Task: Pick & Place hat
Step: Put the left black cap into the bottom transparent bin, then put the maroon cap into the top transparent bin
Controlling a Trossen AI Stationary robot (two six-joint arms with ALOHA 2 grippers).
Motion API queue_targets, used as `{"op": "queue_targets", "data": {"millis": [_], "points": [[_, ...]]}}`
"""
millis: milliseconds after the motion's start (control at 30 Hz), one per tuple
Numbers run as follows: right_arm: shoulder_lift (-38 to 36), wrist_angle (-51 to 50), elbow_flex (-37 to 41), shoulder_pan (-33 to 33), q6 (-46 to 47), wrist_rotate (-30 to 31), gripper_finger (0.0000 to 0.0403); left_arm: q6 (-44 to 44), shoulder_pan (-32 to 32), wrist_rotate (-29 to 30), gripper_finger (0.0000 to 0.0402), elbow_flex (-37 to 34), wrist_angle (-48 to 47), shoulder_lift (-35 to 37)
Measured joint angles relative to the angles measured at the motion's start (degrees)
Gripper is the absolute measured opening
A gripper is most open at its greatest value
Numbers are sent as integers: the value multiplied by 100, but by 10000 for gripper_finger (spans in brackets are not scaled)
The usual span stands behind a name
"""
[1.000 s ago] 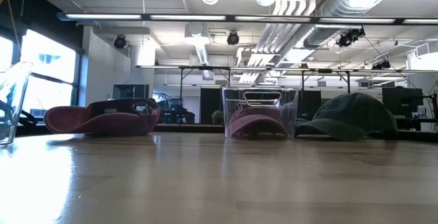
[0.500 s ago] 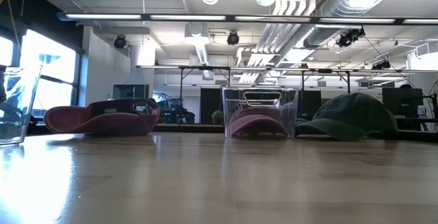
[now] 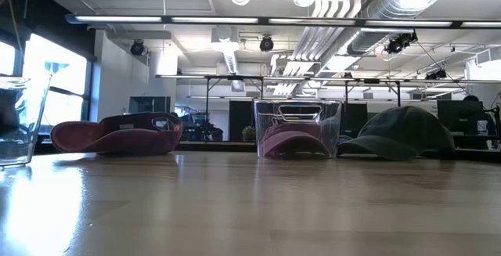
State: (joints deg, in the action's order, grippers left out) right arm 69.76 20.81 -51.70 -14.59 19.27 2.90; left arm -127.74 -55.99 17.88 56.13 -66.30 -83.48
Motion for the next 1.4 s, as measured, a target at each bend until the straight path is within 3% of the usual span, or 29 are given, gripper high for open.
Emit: {"op": "queue_targets", "data": {"millis": [167, 333, 500, 633, 733, 800, 1067, 1200, 1267, 1400], "points": [[0, -1, 0, -2, 4, -18, 139, 0, 218, -78, 0, -612, 724, -4], [0, -1, 0, -4, 22, -58, 139, 174, 383, -80, 0, -504, 657, 24], [0, -1, 0, -4, 22, -90, 139, 612, 387, -226, 0, 424, -245, 191], [0, -1, 0, 0, -17, -90, 139, 809, 387, -743, 0, 1569, -1434, 199], [0, -1, 0, 0, -131, -92, 139, 789, 385, -778, 0, 2483, -2334, 197], [-35, -19, 0, 0, -178, -92, 139, 872, 383, -249, 0, 2926, -2353, 232], [-709, -191, 0, -6, -75, -374, 139, 2020, 730, 3308, 0, 3618, -2045, 213], [-1291, -752, 0, -93, 223, -501, 139, 2913, 1404, 4233, 1, 3522, -1644, -18], [-1576, -1202, 0, -176, 306, -490, 139, 3136, 1799, 4018, 5, 3494, -1630, -97], [-2049, -2147, 0, -410, 421, -280, 139, 3944, 2904, 2016, 40, 3493, -1633, -152]]}}
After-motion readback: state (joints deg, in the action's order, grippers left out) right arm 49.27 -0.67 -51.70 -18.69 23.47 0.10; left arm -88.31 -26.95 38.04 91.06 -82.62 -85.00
